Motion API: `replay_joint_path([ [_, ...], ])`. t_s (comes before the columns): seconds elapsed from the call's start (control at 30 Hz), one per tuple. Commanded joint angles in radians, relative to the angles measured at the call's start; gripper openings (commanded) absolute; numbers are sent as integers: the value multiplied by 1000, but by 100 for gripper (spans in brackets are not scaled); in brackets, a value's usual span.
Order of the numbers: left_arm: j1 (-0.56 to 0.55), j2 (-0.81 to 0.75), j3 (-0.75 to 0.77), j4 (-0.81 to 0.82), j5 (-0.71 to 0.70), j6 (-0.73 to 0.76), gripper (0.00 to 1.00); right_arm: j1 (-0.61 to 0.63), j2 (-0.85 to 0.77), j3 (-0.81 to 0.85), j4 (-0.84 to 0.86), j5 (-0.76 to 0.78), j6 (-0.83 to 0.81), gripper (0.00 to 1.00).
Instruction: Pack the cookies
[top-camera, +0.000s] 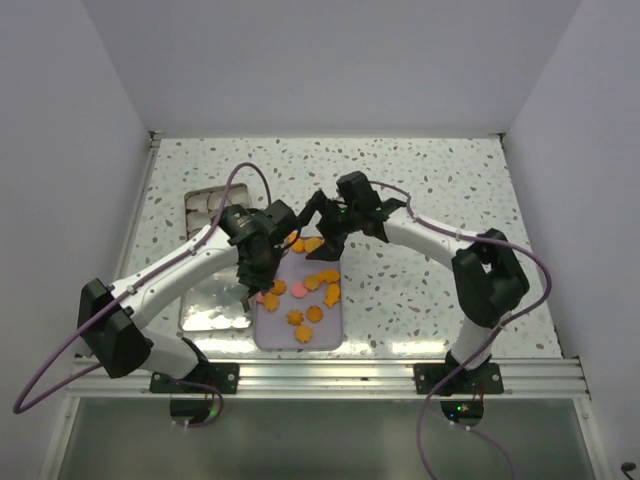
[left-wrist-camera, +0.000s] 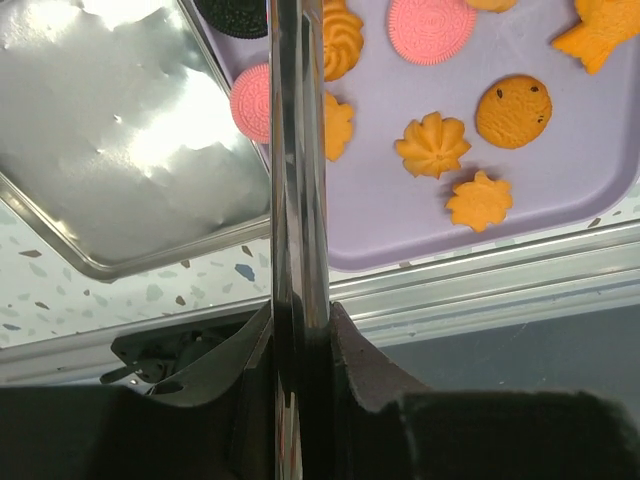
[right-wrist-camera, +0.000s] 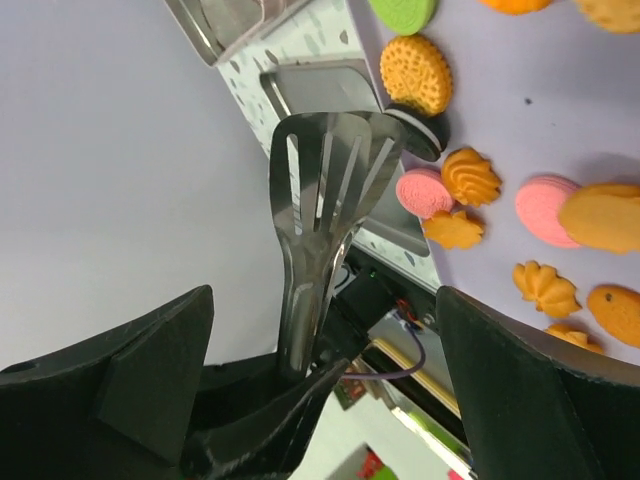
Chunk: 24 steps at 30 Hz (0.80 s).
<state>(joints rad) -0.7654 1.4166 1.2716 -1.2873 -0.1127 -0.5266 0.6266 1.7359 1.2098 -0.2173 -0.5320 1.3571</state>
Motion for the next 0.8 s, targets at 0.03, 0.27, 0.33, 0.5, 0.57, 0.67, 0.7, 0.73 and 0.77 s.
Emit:
replay_joint_path([
  [0.03,3,-41,12,40,-38,43,23,74,88,180,-157,-48,-108,96],
  [0.27,2,-62,54,54,-39,59,22,153,203,326,-261,-40,-139,97],
  [0.33,3,-68,67,54,-36,62,22,171,212,326,-269,-36,-144,94],
  [0.5,3,-99,109,74,-7,65,22,199,226,310,-249,-31,-136,68],
  [0.57,2,-114,117,83,2,62,23,200,228,310,-241,-28,-128,53],
  [0.67,3,-123,117,82,14,53,30,203,223,315,-238,-19,-125,20],
  [0.7,2,-125,117,85,21,51,32,203,221,318,-241,-16,-125,17],
  [0.73,3,-131,118,92,36,43,38,203,217,320,-241,-10,-125,17],
  [0.77,3,-134,117,97,44,40,42,203,214,321,-244,-5,-127,15],
])
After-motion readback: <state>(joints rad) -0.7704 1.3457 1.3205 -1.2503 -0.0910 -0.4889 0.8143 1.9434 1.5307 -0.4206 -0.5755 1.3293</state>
